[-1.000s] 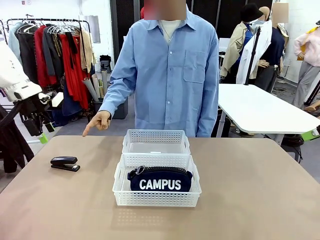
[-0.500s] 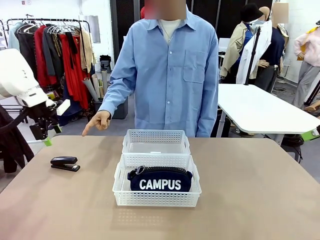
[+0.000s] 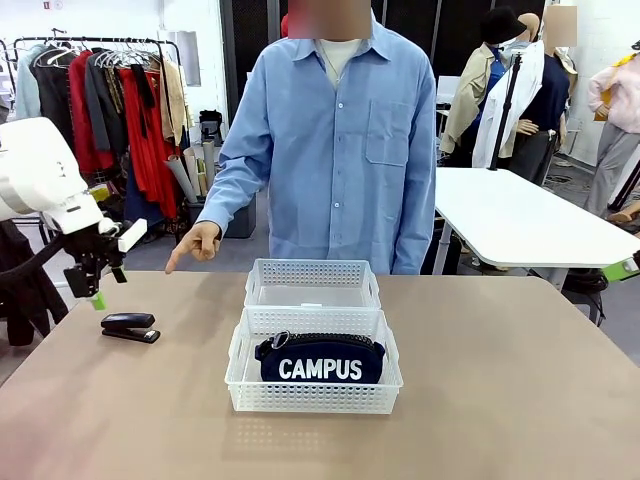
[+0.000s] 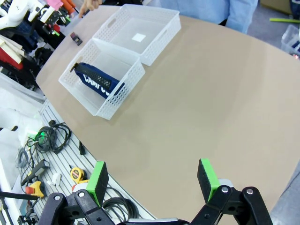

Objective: Distribute items into two baskets.
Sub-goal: Pick up the Stapler that the person points to.

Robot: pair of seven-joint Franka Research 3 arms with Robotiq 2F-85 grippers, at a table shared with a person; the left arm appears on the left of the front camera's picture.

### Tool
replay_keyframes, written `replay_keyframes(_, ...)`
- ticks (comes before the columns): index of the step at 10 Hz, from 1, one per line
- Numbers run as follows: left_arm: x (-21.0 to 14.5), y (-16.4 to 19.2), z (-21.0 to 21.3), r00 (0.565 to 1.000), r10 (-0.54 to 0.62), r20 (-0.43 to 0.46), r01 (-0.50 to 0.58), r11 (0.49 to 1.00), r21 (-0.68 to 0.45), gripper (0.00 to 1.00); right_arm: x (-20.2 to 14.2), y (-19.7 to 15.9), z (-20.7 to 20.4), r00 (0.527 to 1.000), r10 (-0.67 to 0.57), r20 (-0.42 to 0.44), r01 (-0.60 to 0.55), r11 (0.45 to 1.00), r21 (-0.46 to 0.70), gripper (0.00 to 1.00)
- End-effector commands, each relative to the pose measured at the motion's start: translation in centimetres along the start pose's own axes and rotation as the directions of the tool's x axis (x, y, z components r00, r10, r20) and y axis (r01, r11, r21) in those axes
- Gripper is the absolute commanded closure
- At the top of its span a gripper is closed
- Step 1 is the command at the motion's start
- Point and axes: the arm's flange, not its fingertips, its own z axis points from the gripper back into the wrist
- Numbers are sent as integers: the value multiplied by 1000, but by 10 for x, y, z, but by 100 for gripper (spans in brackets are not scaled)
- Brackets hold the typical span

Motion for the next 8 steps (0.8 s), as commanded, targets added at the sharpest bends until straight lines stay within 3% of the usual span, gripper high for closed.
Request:
replay_keyframes(1,-3,-9,-11,999,-33,-15,34,999,5,0,1,1,1,1000,-6,2,6,1000,5,0)
replay_keyframes(8,7,-22,-58,998,-62,2,62,997,-47,0,1,1,1,1000,-6,2,6,1000,5,0)
